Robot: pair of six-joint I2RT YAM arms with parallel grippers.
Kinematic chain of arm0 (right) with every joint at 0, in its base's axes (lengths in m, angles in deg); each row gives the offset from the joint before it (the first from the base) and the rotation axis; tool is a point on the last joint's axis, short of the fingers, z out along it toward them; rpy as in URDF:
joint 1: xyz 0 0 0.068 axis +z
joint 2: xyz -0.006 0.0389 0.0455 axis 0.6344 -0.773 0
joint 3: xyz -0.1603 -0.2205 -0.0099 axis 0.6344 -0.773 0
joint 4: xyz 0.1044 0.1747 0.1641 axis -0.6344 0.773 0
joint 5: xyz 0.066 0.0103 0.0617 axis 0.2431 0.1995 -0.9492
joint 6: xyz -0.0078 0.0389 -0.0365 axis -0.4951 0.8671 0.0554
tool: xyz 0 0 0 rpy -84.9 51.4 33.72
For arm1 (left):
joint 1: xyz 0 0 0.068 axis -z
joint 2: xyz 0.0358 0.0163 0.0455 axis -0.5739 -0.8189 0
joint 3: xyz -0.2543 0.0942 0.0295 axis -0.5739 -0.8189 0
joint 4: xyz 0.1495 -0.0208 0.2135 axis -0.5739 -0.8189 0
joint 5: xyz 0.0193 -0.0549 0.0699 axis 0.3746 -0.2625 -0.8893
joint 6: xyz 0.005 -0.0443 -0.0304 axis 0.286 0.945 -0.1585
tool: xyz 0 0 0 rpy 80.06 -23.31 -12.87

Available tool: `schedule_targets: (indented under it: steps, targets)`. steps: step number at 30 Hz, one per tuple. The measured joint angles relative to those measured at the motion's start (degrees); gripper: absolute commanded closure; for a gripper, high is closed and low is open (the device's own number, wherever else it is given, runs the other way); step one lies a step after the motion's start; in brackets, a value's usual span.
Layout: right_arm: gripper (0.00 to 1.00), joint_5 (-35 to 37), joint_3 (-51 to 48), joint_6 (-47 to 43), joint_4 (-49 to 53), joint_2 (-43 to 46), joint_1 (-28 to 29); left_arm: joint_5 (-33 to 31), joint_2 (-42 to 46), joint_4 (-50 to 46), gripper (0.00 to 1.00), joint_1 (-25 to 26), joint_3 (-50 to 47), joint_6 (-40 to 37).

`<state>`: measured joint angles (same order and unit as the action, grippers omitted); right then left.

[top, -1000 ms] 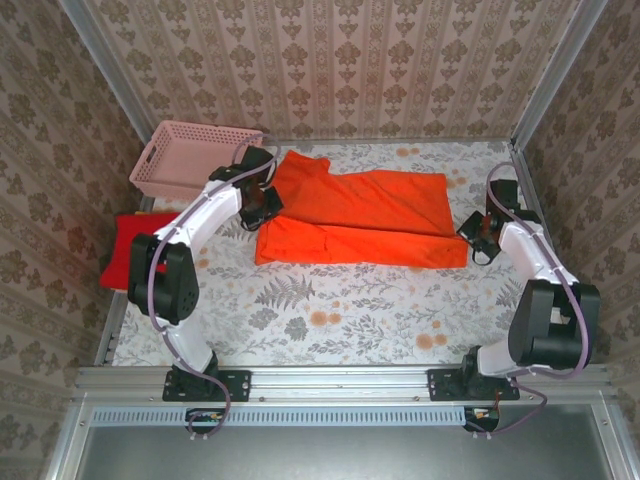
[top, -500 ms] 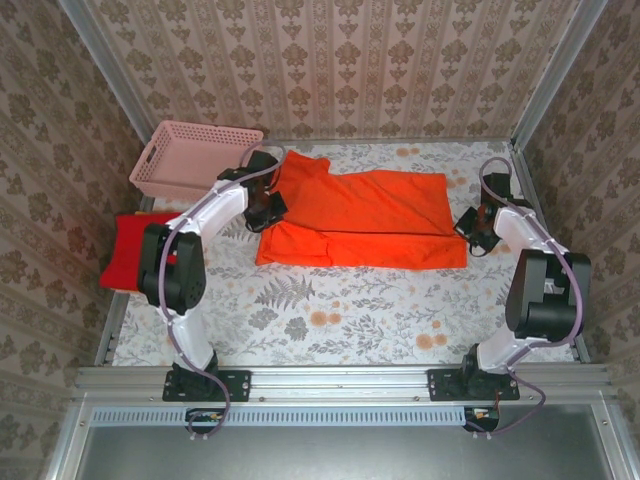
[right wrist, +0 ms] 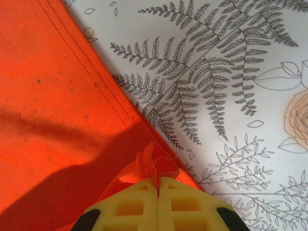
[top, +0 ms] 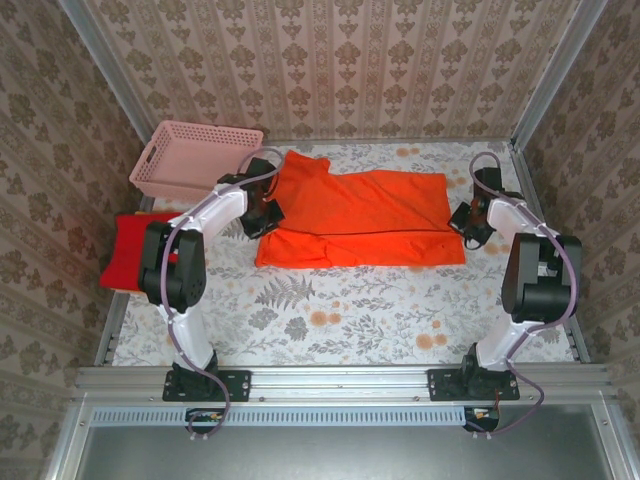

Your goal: Fold and stack the t-shirts

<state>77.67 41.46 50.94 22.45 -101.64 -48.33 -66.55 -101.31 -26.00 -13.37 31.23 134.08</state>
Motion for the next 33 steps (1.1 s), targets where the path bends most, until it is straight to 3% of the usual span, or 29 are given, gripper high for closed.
schedule_targets:
  steps: [4, 7, 8, 11, 14, 17, 19, 26, 33]
  targets:
    - [0.98, -0.48, 1.18, -0.63, -1.05, -2.78, 0.0, 0.04, 0.0, 0.15, 1.0, 0.0, -0.09, 0.0]
    - [0.78, -1.46, 1.55, -1.2, -2.08, -4.7, 0.0, 0.04, -0.02, 0.7, 0.95, 0.0, -0.09, 0.02]
    - [0.66, -1.73, 1.55, -1.62, -2.51, -4.94, 0.0, 0.04, -0.02, 0.94, 0.91, 0.0, -0.09, 0.02]
    - [0.38, -2.56, 1.53, -2.45, -4.46, -4.72, 0.0, 0.09, -0.02, 1.42, 0.64, 0.0, -0.09, 0.28]
    - [0.26, -3.02, -0.81, -2.75, -8.13, -1.81, 0.02, 0.04, -0.02, 2.08, 0.36, 0.0, -0.09, 0.55]
    - [0.24, -3.17, -4.22, -3.08, -9.97, 3.82, 0.72, -0.87, 0.59, 2.86, 0.19, 0.5, -0.44, 0.85]
    - [0.23, -3.21, -5.79, -3.39, -10.73, 7.13, 1.79, -1.68, 2.03, 3.45, 0.17, 1.29, -1.36, 1.53]
    - [0.27, -5.29, -11.04, -3.34, -12.81, 9.38, 8.61, 0.13, 8.87, 10.27, 0.17, 4.46, -9.77, 5.88]
    - [0.33, -5.99, -11.76, -2.45, -11.23, 2.84, 7.82, 1.2, 8.96, 15.52, 0.17, 4.02, -21.29, 9.09]
